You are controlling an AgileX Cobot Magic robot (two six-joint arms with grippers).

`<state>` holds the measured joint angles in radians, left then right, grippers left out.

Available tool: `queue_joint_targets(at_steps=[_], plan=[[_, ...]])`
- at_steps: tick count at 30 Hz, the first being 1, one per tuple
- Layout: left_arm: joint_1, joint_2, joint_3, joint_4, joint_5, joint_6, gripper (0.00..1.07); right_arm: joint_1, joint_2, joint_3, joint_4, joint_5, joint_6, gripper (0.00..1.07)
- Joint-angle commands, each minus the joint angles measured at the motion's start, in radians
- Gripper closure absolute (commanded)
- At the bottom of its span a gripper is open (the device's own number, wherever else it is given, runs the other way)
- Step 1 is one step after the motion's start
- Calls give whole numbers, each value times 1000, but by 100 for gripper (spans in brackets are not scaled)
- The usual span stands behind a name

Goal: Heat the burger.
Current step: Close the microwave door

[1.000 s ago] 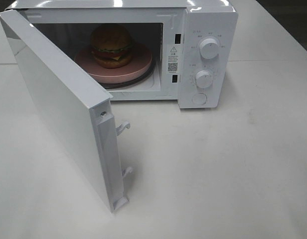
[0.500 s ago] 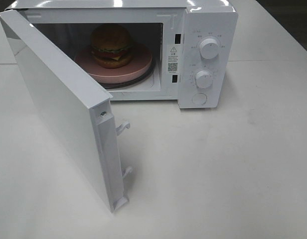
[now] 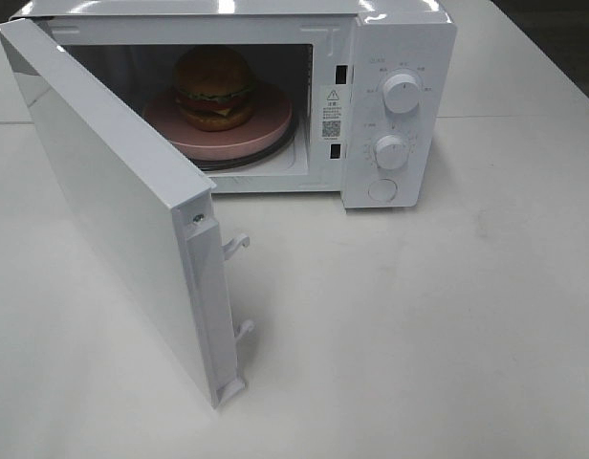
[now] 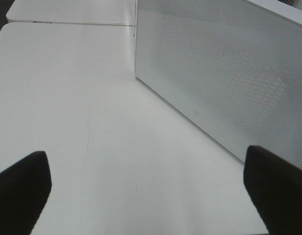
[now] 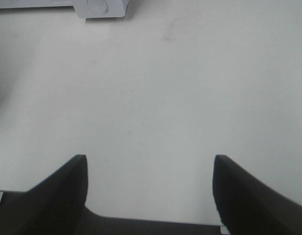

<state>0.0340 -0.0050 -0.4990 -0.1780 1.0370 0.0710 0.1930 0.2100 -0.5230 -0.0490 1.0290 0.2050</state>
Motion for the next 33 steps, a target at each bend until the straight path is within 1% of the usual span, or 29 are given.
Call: queue_joint_targets(at_steps=[1, 2, 4, 5, 6, 7, 10, 25, 33], plan=[[-1, -17, 2, 1, -7, 0, 7, -35, -70, 7, 3, 9, -16, 38], [-1, -17, 2, 1, -7, 0, 7, -47, -104, 7, 7, 9, -20, 38], [-1, -17, 2, 1, -7, 0, 7, -48, -120, 7, 9, 8, -21, 38], [-1, -17, 2, 1, -7, 0, 7, -48, -161, 7, 9, 8, -21, 38], [-1, -17, 2, 1, -7, 0, 7, -48, -161, 7, 9, 8, -21, 38], [-1, -17, 2, 1, -7, 0, 7, -48, -208, 7, 9, 8, -21, 38], [-1, -17, 2, 1, -7, 0, 7, -48, -242, 8, 10, 8, -21, 38], [-1, -10, 2, 1, -6, 0, 7, -48, -241, 8, 20, 8, -35, 43], [-1, -10, 2, 1, -6, 0, 7, -48, -241, 8, 20, 8, -35, 44]])
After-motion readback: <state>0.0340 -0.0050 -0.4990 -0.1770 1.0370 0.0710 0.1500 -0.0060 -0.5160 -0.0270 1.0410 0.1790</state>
